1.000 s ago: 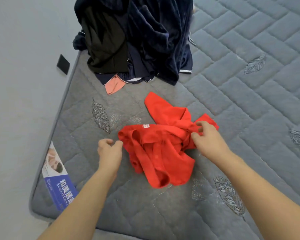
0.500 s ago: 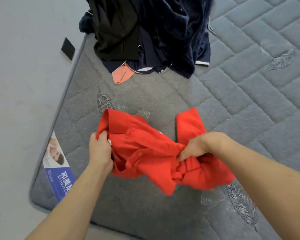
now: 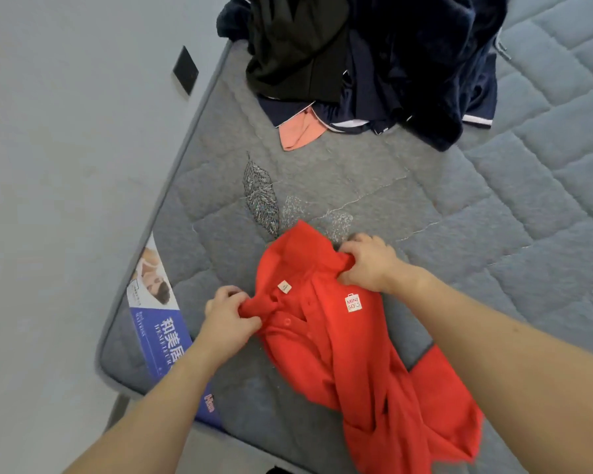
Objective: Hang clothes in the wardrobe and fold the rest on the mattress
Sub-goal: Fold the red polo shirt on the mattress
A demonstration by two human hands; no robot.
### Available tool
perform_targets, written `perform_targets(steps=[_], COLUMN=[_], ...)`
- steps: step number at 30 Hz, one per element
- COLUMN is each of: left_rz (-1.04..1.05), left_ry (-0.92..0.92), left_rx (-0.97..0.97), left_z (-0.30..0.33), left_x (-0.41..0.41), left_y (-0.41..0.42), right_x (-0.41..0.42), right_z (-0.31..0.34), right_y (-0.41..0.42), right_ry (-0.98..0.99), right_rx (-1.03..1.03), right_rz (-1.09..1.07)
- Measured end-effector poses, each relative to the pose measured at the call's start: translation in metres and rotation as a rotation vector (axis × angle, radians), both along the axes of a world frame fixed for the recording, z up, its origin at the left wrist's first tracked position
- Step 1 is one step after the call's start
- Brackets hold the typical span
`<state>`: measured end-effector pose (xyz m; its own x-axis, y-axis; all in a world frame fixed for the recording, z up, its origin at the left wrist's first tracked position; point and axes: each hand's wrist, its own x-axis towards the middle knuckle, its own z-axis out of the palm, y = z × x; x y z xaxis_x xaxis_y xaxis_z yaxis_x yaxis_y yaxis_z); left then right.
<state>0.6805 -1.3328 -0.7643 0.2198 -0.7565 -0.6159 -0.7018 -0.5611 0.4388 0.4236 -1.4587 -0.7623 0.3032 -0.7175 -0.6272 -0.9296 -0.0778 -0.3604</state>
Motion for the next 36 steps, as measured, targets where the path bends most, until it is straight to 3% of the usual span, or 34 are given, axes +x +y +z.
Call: perform_targets(steps=[2,4,5,7,9,11,13,15,17,18,19,21,23,24,26,30,33,36], left_rz=[0.229,0.565,0.701,0.792,0.550,0.088,-0.241,-0.402,-0.479,-0.489,-0.480,-0.397,-0.227,-0.170,-0.116,0.039,0.172,0.348], left_ry=[0.372,0.619,0.694,0.708,0.493,0.265,0.174,0.222,0.223,0.174,0.095,-0.083,-0.058,-0.028,-0.086,-0.207,-0.249,-0.256], left_rx=[-0.061,-0.138,-0.197,-0.260,-0.268,-0.215,-0.068,0.226,0.441,0.425,0.305,-0.014,-0.218,-0.264,-0.212,-0.013,0.237,0.258], left_z=[0.009,0.027,0.039,0.067,0.105,0.155,0.207,0.262,0.303,0.313,0.313,0.297,0.263,0.241,0.192,0.098,0.035,0.001], left_x=[-0.005,-0.008,-0.010,-0.015,-0.021,-0.034,-0.047,-0.062,-0.083,-0.096,-0.110,-0.139,-0.166,-0.174,-0.178,-0.150,-0.130,-0.139], left_y=[-0.004,-0.008,-0.011,-0.019,-0.027,-0.030,-0.028,-0.022,-0.027,-0.039,-0.059,-0.110,-0.158,-0.173,-0.184,-0.155,-0.109,-0.089], right_x=[-0.004,-0.006,-0.007,-0.009,-0.019,-0.043,-0.070,-0.101,-0.129,-0.141,-0.154,-0.174,-0.186,-0.191,-0.198,-0.199,-0.192,-0.184], right_z=[0.004,0.020,0.033,0.066,0.104,0.146,0.191,0.228,0.267,0.280,0.285,0.279,0.257,0.242,0.205,0.106,0.039,0.000], right_y=[0.009,0.029,0.038,0.051,0.060,0.067,0.076,0.084,0.083,0.077,0.067,0.037,0.007,-0.004,-0.013,0.007,0.041,0.051], right_ry=[-0.302,-0.575,-0.665,-0.788,-0.673,-0.319,0.045,0.104,-0.043,-0.116,-0.130,-0.063,0.016,0.032,-0.034,-0.094,-0.144,-0.084], right_rx=[-0.095,-0.217,-0.242,-0.085,0.094,0.091,0.108,0.478,0.975,1.059,0.990,0.584,0.061,-0.144,-0.318,-0.094,0.168,0.167], right_rz=[-0.003,-0.207,-0.397,-0.696,-0.570,-0.141,0.167,0.121,-0.201,-0.344,-0.417,-0.511,-0.590,-0.642,-0.800,-1.050,-1.381,-1.601])
